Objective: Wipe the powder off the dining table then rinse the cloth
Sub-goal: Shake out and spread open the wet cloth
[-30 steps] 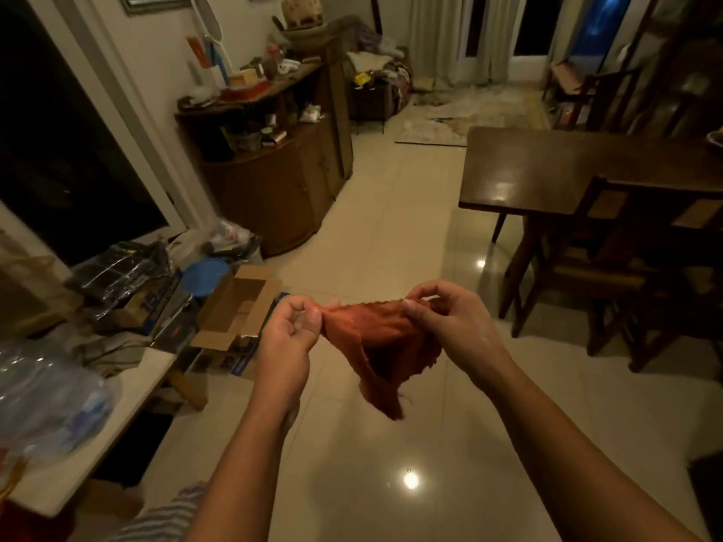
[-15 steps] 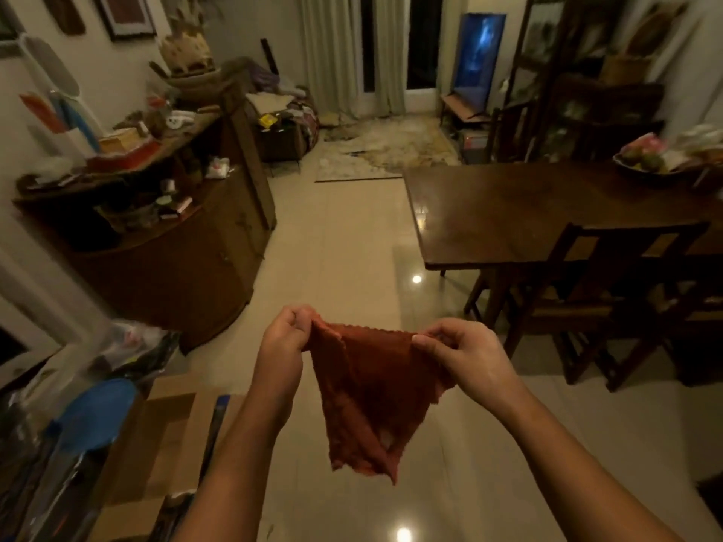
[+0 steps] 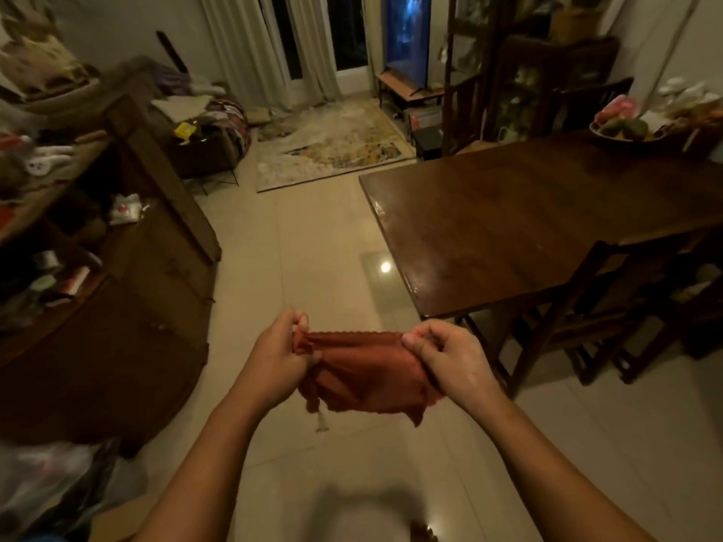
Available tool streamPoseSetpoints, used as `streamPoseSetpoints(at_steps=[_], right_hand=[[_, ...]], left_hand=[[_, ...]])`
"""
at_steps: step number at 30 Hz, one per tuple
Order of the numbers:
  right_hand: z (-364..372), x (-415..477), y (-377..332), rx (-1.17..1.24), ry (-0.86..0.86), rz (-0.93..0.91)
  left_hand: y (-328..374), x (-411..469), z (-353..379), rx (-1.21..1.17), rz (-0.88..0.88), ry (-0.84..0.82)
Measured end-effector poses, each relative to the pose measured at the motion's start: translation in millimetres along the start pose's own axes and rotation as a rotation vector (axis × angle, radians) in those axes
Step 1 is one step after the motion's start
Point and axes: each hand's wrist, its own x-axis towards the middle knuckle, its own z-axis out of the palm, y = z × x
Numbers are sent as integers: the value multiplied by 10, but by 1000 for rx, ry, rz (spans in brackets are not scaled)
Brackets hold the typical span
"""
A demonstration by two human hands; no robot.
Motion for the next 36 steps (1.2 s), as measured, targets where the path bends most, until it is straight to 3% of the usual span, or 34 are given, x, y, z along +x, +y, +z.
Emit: streamPoseSetpoints(at_steps=[9,13,18,26,36], right_hand=[[347,1892,47,-52,-27,41],[532,2551,127,-40,48,89],[791,3295,235,-82,179,152],[952,4266,316,-39,324,370],[478,5628,1178,-147,353,628]], left_hand=[[-412,1980,-464,-50,-11,82],[-568,2975,-515,-294,-16,29],[-660,4322,-456,-369,113,-113],[-459,6109,-130,-233,182,-290],[-24,7937,1201,55,256,-493]])
